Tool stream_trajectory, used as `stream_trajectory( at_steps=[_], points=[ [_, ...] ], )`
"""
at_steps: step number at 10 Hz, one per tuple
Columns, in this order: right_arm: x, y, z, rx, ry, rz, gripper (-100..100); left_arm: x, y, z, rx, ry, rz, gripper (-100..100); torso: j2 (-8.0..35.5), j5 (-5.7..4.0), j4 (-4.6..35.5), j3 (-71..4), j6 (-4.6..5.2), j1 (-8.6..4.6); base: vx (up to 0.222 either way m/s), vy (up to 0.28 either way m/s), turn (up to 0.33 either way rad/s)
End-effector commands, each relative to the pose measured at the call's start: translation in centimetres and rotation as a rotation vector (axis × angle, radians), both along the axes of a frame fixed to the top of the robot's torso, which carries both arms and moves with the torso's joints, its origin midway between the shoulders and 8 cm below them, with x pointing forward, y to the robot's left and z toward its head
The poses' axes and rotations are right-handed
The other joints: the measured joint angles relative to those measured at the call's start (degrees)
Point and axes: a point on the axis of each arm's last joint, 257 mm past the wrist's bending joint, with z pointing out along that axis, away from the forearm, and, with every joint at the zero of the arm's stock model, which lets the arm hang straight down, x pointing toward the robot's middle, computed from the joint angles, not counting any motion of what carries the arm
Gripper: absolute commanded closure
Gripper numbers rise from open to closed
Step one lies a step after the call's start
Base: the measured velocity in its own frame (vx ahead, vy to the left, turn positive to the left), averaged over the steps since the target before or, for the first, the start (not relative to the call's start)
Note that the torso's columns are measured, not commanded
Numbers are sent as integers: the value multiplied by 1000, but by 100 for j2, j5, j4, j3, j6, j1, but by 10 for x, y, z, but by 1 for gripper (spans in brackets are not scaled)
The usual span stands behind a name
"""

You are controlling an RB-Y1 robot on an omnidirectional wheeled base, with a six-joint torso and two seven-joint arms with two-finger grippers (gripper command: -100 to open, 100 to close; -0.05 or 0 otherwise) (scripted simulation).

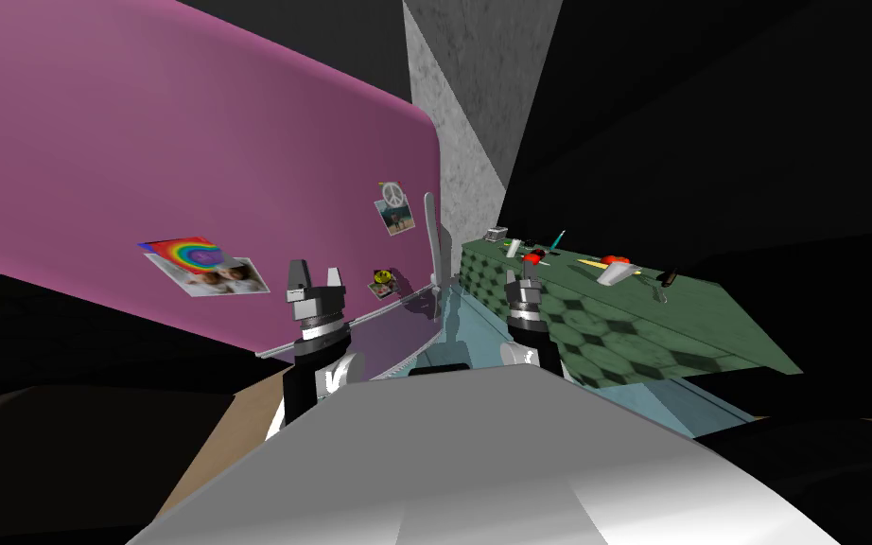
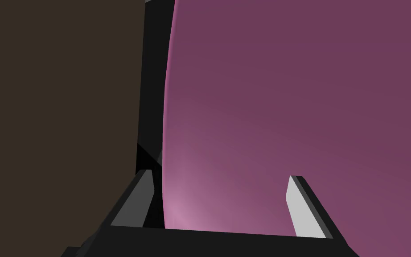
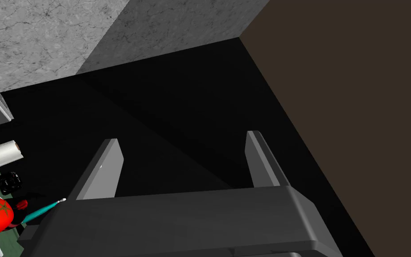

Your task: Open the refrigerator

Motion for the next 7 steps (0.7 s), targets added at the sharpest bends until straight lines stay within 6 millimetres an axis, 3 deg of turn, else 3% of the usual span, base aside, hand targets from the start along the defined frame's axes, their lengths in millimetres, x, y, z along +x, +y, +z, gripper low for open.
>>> stream_trajectory(
  at_steps=[1, 7],
  points=[
    [0, 0, 0, 0, 0, 0, 0, 0, 0, 0, 0, 0, 0, 0, 232, 0, 235, -467, 0, 0, 0, 0, 0],
    [0, 0, 0, 0, 0, 0, 0, 0, 0, 0, 0, 0, 0, 0, 2693, 0, 2691, -5381, 0, 0, 0, 0, 0]
  ],
)
